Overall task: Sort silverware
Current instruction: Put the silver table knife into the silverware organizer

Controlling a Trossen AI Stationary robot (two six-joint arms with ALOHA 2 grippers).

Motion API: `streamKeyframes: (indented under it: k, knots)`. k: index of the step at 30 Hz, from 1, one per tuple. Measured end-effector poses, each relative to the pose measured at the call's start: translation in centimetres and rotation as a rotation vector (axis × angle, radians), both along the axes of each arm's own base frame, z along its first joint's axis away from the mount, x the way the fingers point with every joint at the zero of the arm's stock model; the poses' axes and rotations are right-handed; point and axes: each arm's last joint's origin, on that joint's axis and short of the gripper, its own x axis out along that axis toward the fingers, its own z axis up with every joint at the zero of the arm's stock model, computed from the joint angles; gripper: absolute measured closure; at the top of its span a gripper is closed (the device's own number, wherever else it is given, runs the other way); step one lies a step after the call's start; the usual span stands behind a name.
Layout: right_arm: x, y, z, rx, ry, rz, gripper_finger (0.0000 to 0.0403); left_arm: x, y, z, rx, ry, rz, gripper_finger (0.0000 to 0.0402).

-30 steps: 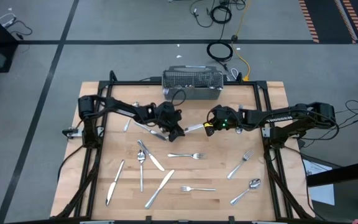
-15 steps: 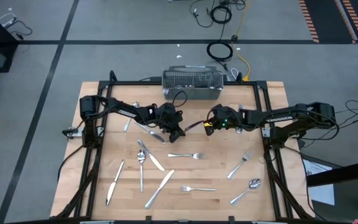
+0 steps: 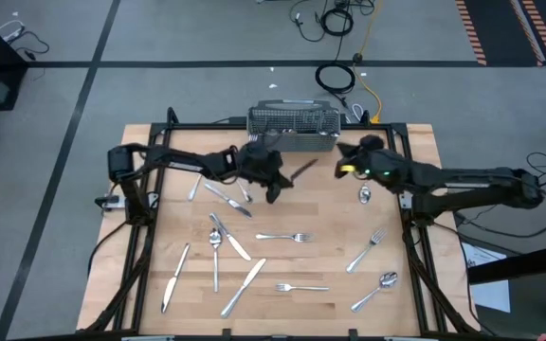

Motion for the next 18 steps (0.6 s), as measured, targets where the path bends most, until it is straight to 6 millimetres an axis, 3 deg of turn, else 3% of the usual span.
streamKeyframes:
  k: [6, 11, 14, 18]
  knots:
    - [-1.8, 0.1, 1.2, -0.066, 0.002, -0.054, 0.0403, -0.4, 2.5, 4.6, 0.201, -0.169, 0.198, 0.0377]
    - [-1.3, 0.0, 0.6, -0.050, 0.042, -0.046, 0.0403, -0.3, 4.8, 8.6, 0.338, -0.334, 0.415, 0.0377]
    - [-1.0, 0.0, 0.2, -0.035, 0.050, -0.047, 0.0403, 0.0, 5.8, 10.8, 0.511, -0.384, 0.513, 0.0377]
    - [-0.7, 0.0, -0.1, -0.035, 0.065, -0.041, 0.0403, 1.1, 7.6, 11.9, 0.637, -0.437, 0.566, 0.0377]
